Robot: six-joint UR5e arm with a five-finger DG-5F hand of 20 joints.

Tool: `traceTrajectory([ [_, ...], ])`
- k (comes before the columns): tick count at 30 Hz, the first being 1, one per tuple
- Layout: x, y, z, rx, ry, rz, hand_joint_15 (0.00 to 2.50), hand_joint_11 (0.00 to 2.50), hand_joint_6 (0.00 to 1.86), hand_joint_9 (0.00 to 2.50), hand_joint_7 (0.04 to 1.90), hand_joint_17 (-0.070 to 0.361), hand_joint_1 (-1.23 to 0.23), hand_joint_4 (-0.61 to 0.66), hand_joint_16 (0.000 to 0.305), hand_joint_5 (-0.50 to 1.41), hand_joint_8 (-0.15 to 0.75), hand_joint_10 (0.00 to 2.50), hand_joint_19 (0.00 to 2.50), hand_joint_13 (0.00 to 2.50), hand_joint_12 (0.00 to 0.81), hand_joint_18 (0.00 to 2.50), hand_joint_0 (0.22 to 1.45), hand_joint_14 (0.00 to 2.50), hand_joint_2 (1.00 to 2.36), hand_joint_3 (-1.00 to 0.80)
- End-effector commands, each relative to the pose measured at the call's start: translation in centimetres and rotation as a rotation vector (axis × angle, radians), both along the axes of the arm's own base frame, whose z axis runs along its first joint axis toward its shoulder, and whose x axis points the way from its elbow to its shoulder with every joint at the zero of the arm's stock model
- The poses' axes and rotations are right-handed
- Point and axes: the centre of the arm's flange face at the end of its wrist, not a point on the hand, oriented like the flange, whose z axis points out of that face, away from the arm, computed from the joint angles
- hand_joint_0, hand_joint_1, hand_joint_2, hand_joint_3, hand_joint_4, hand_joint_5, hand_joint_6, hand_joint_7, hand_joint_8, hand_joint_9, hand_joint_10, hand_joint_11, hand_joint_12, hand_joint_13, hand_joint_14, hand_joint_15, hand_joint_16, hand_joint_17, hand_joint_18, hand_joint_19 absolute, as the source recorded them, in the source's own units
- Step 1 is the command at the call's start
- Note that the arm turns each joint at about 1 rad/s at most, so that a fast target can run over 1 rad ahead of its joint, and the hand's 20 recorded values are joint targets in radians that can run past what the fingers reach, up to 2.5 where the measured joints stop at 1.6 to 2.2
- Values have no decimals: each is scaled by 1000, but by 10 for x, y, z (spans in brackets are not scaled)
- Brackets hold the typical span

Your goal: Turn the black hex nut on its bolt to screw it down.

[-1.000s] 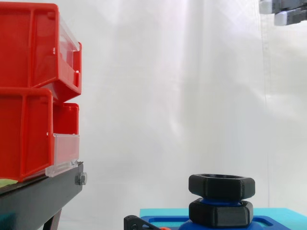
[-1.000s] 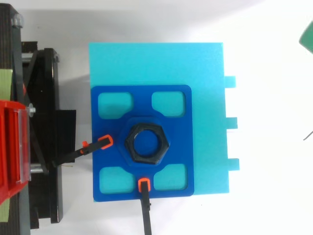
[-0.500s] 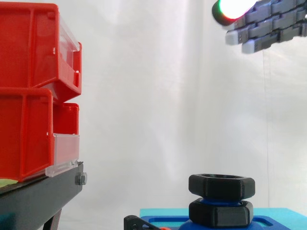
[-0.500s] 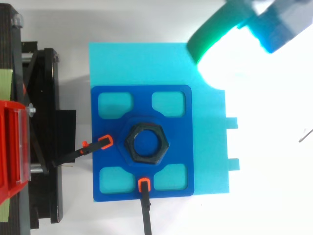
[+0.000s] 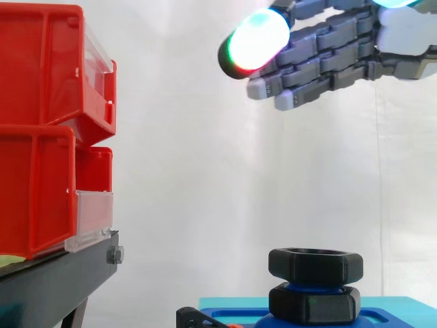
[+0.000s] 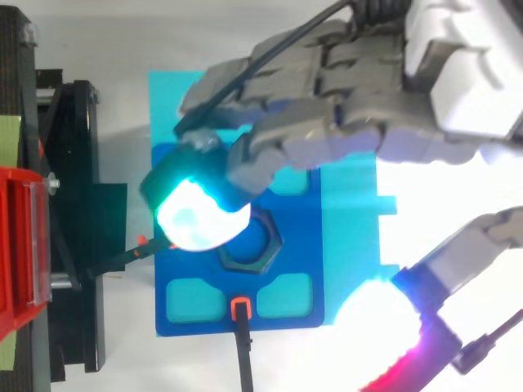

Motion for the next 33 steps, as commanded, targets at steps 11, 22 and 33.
traceTrajectory([
  [11,29,60,-36,-96,-22,65,0,0,501,352,672,115,-447,206,51,-187,261,0,211,336,331,319,485,0,1000,-500],
  [22,30,90,-50,-191,-4,125,0,0,502,366,686,113,-405,177,50,-163,260,0,219,332,329,310,494,0,1000,-500],
  [33,40,102,-84,-248,56,118,0,0,502,374,685,112,-381,145,50,-153,251,0,223,330,326,308,504,0,1000,-500],
])
